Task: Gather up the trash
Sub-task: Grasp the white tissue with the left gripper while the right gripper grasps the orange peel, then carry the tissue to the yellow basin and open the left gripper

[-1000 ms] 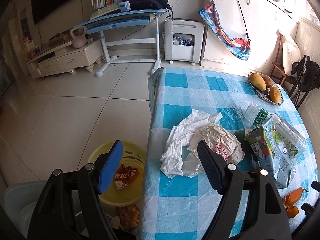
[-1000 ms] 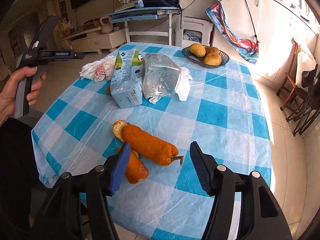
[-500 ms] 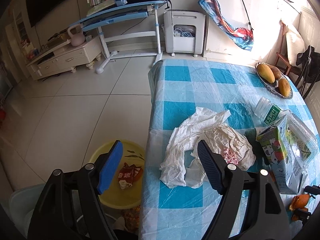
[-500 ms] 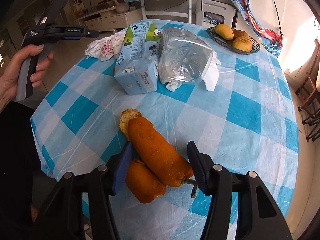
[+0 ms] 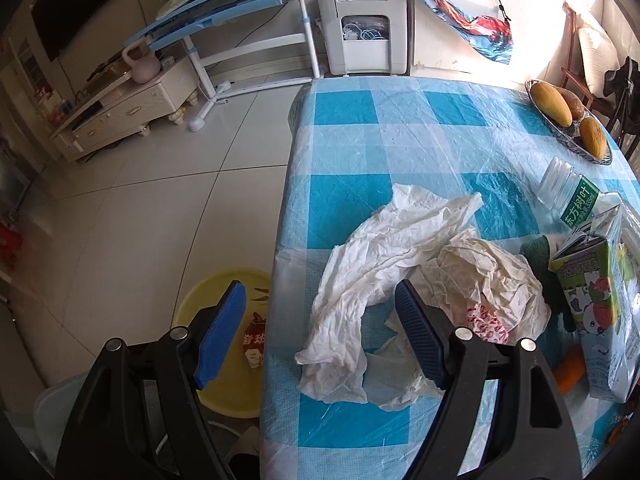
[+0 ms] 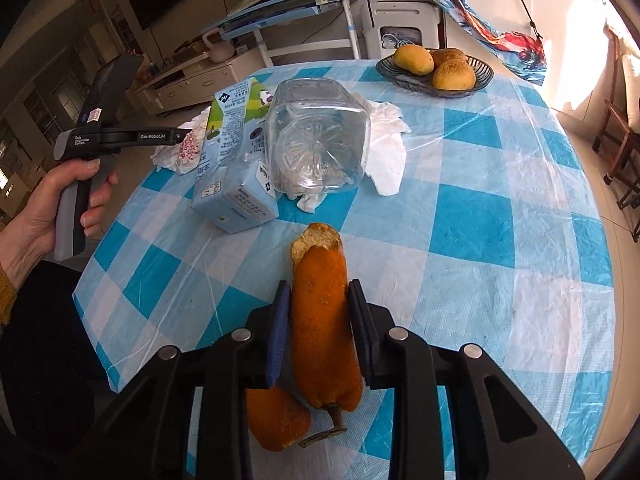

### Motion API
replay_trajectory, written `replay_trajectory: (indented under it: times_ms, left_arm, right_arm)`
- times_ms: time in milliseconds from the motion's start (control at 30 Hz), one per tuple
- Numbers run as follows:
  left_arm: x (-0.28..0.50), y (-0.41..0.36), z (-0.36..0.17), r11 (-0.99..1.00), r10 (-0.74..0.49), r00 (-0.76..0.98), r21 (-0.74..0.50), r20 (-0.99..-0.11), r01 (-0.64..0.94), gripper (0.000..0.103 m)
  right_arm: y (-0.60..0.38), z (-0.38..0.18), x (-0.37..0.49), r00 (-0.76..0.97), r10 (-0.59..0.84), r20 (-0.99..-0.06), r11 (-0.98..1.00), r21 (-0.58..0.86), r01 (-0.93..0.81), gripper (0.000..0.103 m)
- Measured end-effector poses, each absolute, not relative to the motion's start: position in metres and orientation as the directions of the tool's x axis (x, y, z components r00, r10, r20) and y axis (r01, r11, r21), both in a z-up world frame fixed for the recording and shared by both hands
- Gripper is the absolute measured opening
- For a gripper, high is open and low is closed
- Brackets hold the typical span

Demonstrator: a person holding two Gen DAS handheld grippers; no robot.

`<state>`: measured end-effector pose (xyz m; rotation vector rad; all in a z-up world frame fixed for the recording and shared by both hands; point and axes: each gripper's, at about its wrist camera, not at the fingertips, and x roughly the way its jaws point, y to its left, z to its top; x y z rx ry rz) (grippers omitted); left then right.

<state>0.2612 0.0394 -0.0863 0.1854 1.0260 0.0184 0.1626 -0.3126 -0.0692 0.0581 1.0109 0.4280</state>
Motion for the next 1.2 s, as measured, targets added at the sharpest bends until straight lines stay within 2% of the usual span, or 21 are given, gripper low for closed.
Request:
replay_trajectory:
  times_ms: [33, 67, 100, 167, 200, 300, 633, 833, 1000, 1200]
  left_arm:
    - [0.261, 0.037, -0.087, 0.984, 0.097, 0.520, 0.162, -0.849, 0.080, 0.074]
    - [0.260, 0.036, -0.086, 0.985, 0.083, 0.522, 0.151, -0.849, 0.089, 0.064]
    - [0.259, 0.035, -0.085, 0.986, 0.057, 0.514, 0.127, -0.856, 0.103, 0.043]
    - [0.255, 0.034, -0.083, 0.989, 0.023, 0.504, 0.092, -0.863, 0.114, 0.021]
    - [0.253, 0.034, -0.081, 0.990, 0.017, 0.515, 0.087, -0.857, 0.112, 0.017]
    - [0.242, 0.038, -0.067, 0.992, -0.011, 0.561, 0.059, -0.828, 0.108, 0.013]
    - [0.211, 0.079, -0.028, 0.997, -0.068, 0.673, -0.065, -0.737, 0.030, 0.013]
    - [0.193, 0.105, -0.004, 0.991, -0.078, 0.732, -0.130, -0.677, -0.014, 0.013]
    - [0.177, 0.138, 0.009, 0.983, -0.040, 0.759, -0.160, -0.649, -0.085, 0.013]
    - [0.158, 0.193, 0.020, 0.956, -0.003, 0.774, -0.230, -0.633, -0.183, 0.013]
  right_arm:
    - [-0.313, -0.069, 0.163, 0.459, 0.372, -0.807, 0.917, 0.240, -0.319, 0.028]
    - [-0.314, -0.070, 0.163, 0.462, 0.371, -0.805, 0.917, 0.241, -0.317, 0.026]
    - [-0.315, -0.070, 0.162, 0.465, 0.373, -0.802, 0.917, 0.244, -0.314, 0.025]
    - [-0.318, -0.068, 0.162, 0.480, 0.368, -0.796, 0.921, 0.243, -0.303, 0.023]
    - [-0.321, -0.066, 0.161, 0.489, 0.368, -0.791, 0.923, 0.246, -0.297, 0.022]
    - [-0.329, -0.060, 0.160, 0.521, 0.373, -0.767, 0.924, 0.261, -0.278, 0.021]
    - [-0.331, -0.041, 0.157, 0.600, 0.392, -0.698, 0.919, 0.272, -0.284, 0.021]
    - [-0.308, -0.015, 0.140, 0.650, 0.449, -0.613, 0.890, 0.241, -0.387, 0.021]
    - [-0.267, -0.005, 0.129, 0.622, 0.515, -0.590, 0.845, 0.227, -0.484, 0.021]
    - [-0.207, 0.002, 0.128, 0.580, 0.602, -0.549, 0.785, 0.275, -0.555, 0.021]
